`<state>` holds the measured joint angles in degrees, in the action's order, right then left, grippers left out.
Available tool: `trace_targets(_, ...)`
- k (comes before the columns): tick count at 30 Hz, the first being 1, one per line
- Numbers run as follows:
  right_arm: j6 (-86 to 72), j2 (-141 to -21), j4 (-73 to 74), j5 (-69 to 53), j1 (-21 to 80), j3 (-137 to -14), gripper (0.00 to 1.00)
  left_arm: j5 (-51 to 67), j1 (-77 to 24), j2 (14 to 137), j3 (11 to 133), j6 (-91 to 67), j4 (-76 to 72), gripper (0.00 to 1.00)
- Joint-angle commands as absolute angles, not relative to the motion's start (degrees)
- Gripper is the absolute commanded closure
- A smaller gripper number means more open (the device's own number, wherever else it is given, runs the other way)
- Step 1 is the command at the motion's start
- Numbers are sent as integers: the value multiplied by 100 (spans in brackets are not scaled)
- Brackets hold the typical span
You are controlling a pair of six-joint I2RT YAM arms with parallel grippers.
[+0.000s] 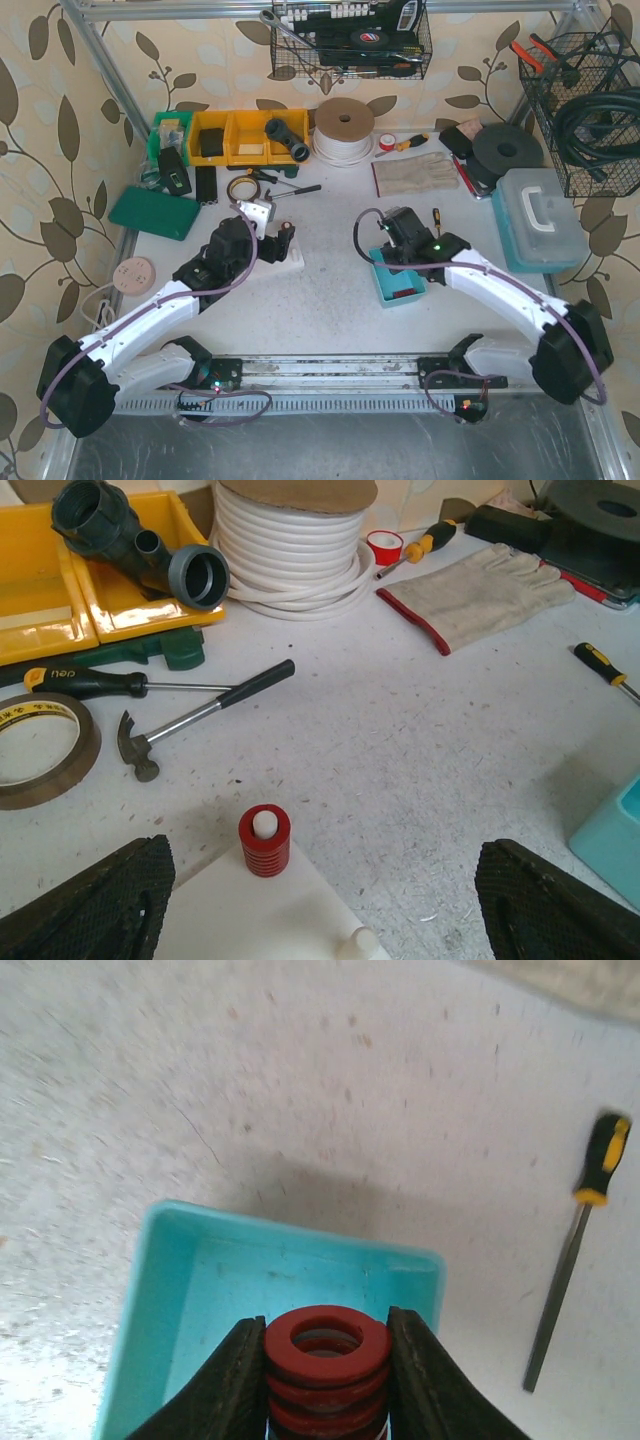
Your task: Install the large spring
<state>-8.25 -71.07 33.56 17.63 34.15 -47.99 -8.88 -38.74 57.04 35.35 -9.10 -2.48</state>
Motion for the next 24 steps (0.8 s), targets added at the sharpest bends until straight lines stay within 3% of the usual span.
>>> trace_targets(1, -209, -6406, 2966, 1847, 3583, -4705, 97, -744, -3929, 5706, 3561, -1126, -571, 15)
trace_targets(9, 1207, -5238, 1406, 1995, 4705, -4099, 98, 823, -3929, 5867, 4202, -1912, 121, 20)
trace_targets(19, 1986, -5059, -235, 1147, 5454, -3572, 100, 2418, -3933, 5750, 4967, -2115, 1133, 37)
trace_targets(24, 2358, -5120, -770, 1341, 5947, -3360, 100, 2796, -3966, 5798, 5138, -2078, 1348, 44)
